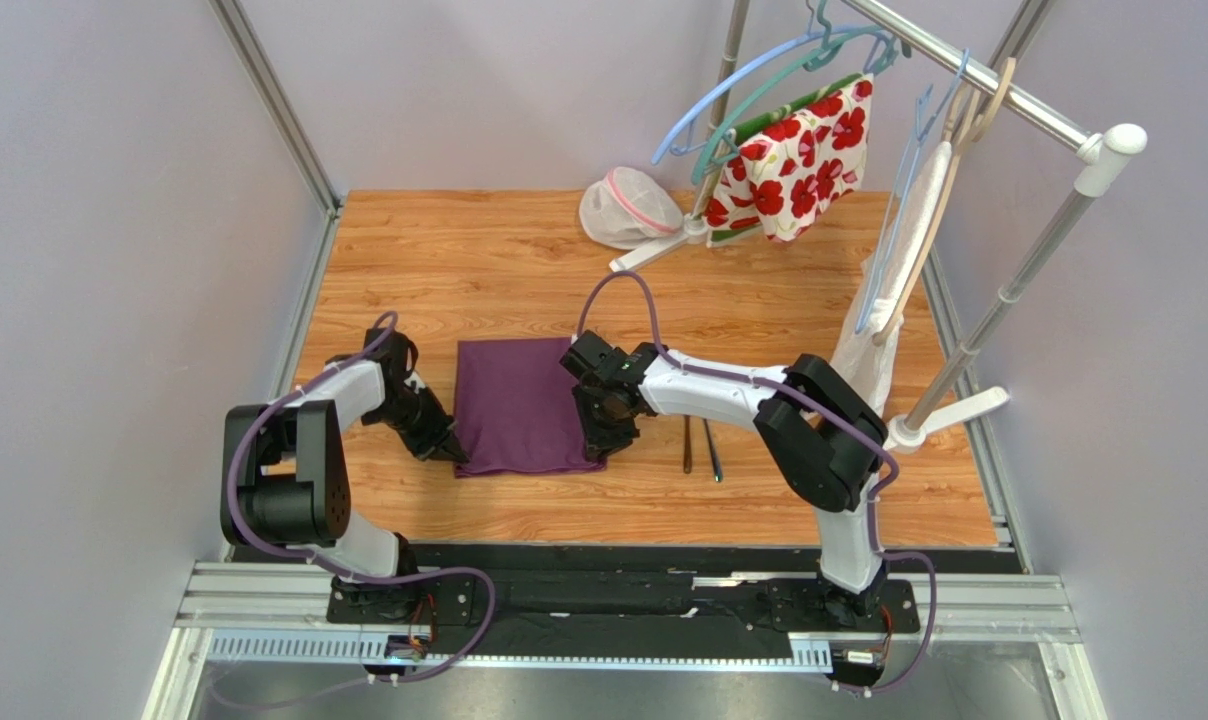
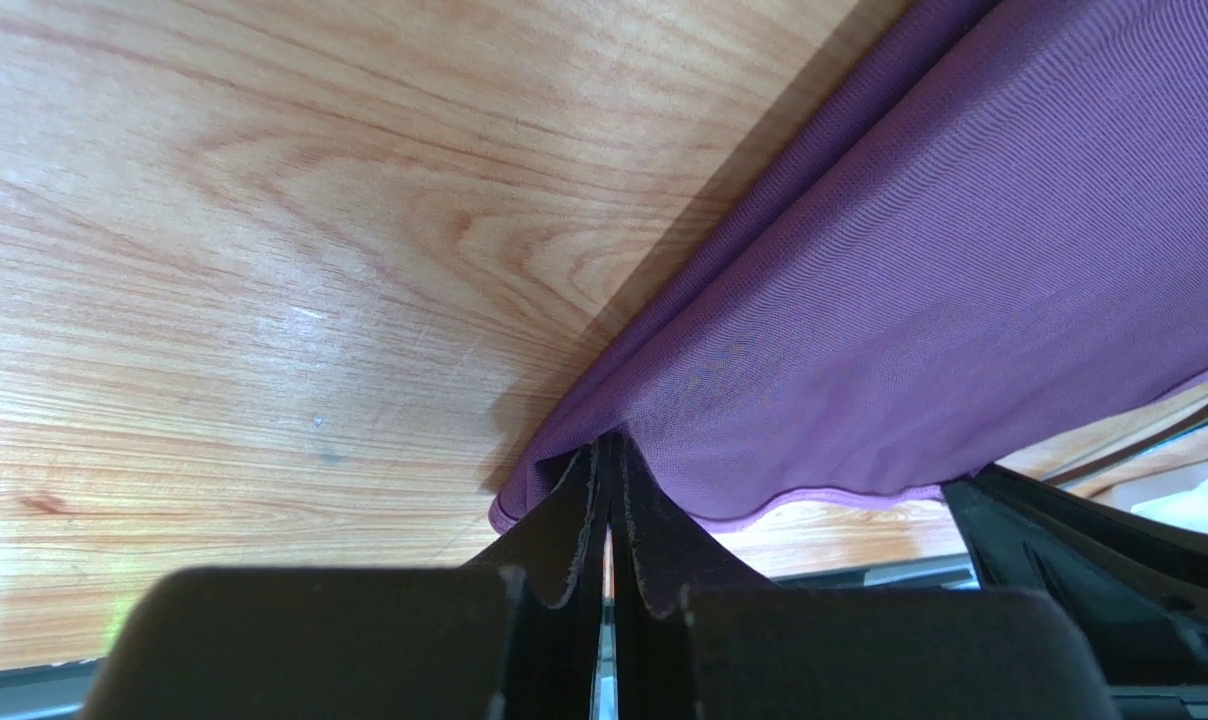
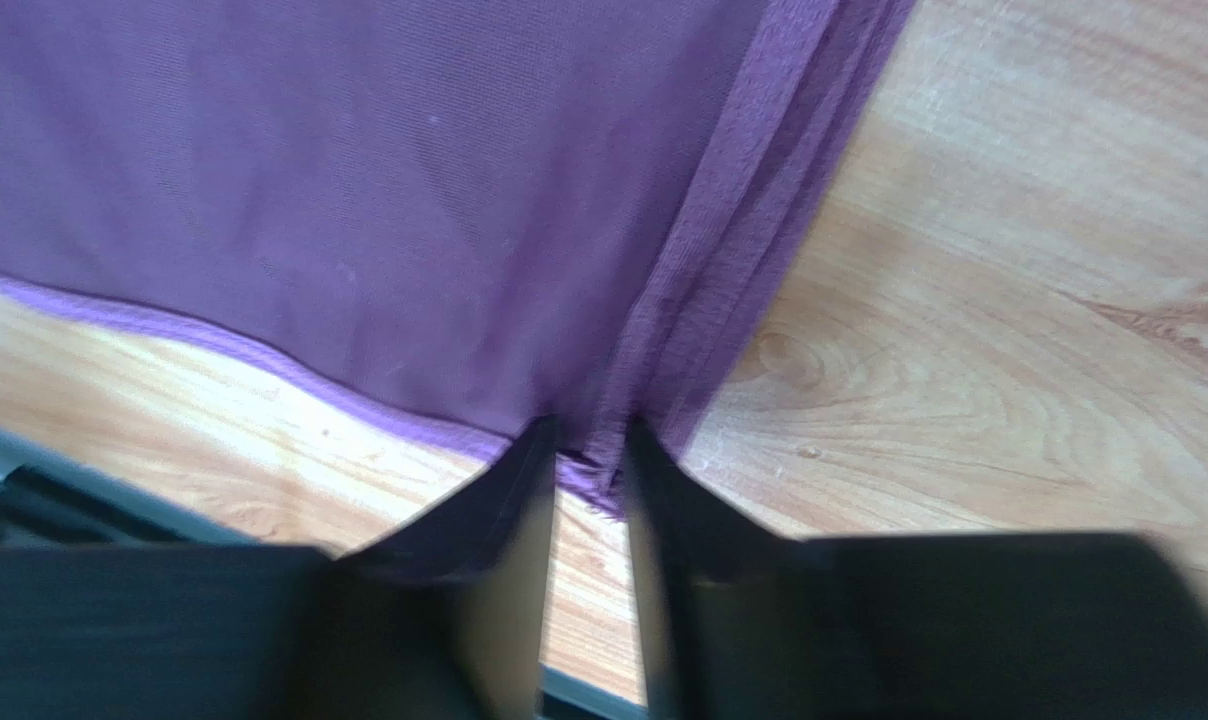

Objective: Fold the napkin into a case and place the utensils inside
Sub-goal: Smooth out the square-folded napkin at the center of the board.

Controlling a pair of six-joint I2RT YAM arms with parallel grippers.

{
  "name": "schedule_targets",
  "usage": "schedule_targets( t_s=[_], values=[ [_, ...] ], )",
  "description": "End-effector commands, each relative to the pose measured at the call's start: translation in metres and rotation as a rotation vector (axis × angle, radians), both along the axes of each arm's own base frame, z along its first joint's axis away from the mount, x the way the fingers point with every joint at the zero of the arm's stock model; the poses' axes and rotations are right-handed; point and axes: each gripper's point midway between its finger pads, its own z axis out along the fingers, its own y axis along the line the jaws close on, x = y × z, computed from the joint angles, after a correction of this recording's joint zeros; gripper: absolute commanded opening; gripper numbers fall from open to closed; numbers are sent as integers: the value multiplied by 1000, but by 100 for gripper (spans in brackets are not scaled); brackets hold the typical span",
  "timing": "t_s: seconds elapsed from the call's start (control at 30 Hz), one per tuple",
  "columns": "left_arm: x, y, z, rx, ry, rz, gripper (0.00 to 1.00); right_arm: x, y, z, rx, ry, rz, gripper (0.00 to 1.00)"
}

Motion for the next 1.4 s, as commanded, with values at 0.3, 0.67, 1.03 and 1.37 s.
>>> schedule_targets(
  t_s=[0.3,0.67,1.03,1.37],
  values=[
    [6,4,6,21,-44,15,4,26,-14,-1,-206,-179,-4,8],
    [7,4,7,23,-50,14,4,28,-7,51,-130,-220,-15,0],
    [6,5,8,29,-51,10,4,14,-15,18,-132,-157,-20,0],
    [19,10,52,60,-200,-22,11,21,-21,24,-126,-166,-11,22]
  ],
)
